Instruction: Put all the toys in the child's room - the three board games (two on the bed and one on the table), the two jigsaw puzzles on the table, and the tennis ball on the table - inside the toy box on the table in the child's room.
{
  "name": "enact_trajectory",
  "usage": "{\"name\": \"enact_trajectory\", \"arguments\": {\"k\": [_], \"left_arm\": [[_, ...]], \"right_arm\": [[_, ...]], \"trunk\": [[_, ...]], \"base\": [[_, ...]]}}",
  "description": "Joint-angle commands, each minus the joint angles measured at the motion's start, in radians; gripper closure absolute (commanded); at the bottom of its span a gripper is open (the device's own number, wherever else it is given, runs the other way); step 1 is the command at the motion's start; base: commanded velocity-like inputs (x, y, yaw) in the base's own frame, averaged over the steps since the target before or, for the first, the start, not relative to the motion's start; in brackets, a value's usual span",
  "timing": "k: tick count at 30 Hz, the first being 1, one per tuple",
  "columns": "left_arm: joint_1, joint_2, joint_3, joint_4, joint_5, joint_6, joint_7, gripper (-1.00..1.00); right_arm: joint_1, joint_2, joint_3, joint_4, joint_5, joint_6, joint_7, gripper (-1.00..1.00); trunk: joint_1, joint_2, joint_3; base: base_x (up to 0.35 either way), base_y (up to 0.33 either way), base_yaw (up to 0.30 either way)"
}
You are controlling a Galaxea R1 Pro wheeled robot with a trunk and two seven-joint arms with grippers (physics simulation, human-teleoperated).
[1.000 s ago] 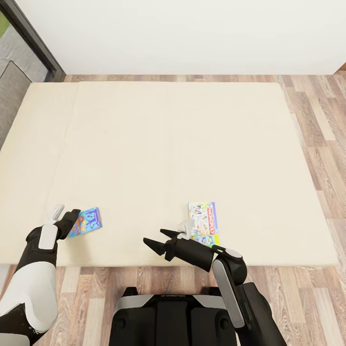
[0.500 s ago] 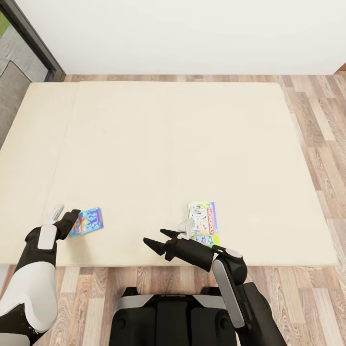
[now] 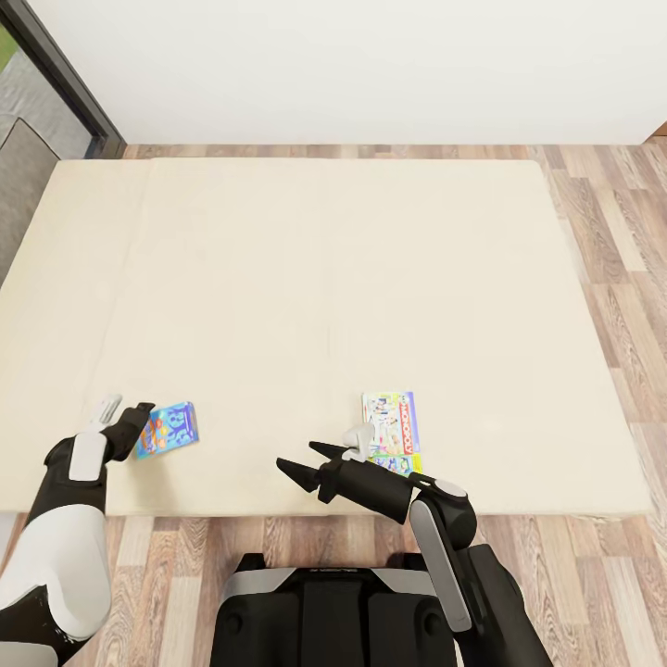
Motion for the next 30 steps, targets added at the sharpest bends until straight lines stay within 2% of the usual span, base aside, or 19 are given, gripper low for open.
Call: {"name": "enact_trajectory", "arguments": {"k": [1, 8, 13, 30], "left_arm": [[0.0, 0.0, 0.008, -0.004, 0.011, 0.008, 0.008, -1.0], [0.0, 0.0, 0.038, -0.011, 0.01, 0.015, 0.008, -1.0], [0.001, 0.002, 0.044, -0.035, 0.009, 0.017, 0.008, -1.0], [0.002, 0.006, 0.036, -0.16, 0.0, 0.084, 0.008, -1.0]], "right_arm": [[0.0, 0.0, -0.001, 0.0, -0.005, 0.007, 0.0, -1.0], [0.0, 0.0, -0.001, 0.0, -0.005, 0.007, 0.0, -1.0], [0.0, 0.0, -0.001, 0.0, -0.005, 0.007, 0.0, -1.0], [0.0, 0.0, -0.001, 0.0, -0.005, 0.007, 0.0, -1.0]], "trunk": [[0.0, -0.001, -0.001], [0.0, -0.001, -0.001], [0.0, -0.001, -0.001], [0.0, -0.001, -0.001]], "base": [[0.0, 0.0, 0.0], [0.0, 0.0, 0.0], [0.0, 0.0, 0.0], [0.0, 0.0, 0.0]]}}
